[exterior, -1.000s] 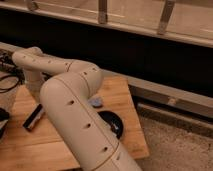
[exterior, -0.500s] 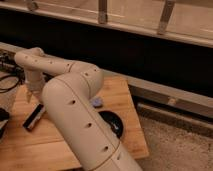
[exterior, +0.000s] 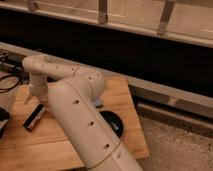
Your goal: Place the eraser in the ceramic cup
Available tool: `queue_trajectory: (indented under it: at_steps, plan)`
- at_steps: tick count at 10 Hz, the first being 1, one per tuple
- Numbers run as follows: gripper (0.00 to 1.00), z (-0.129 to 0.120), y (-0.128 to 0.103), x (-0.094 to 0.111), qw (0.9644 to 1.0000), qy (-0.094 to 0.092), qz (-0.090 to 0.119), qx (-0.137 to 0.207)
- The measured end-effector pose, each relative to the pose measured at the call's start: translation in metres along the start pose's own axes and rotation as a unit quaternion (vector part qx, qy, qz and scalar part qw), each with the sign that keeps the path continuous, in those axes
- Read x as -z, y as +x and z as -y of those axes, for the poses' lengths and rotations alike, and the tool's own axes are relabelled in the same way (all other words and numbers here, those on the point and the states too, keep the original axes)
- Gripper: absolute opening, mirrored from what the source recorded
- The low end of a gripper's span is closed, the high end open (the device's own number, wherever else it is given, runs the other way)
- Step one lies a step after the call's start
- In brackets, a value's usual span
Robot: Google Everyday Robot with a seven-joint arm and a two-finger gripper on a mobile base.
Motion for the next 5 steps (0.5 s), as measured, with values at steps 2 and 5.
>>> queue_trajectory:
  at_steps: [2, 5]
  plan:
    - [0.8, -0.002, -0.004, -0.014, 0.9998, -0.008, -0.021, 0.002]
    - [0.8, -0.007, -0.007, -0.039, 0.998, -0.009, -0.063, 0.003]
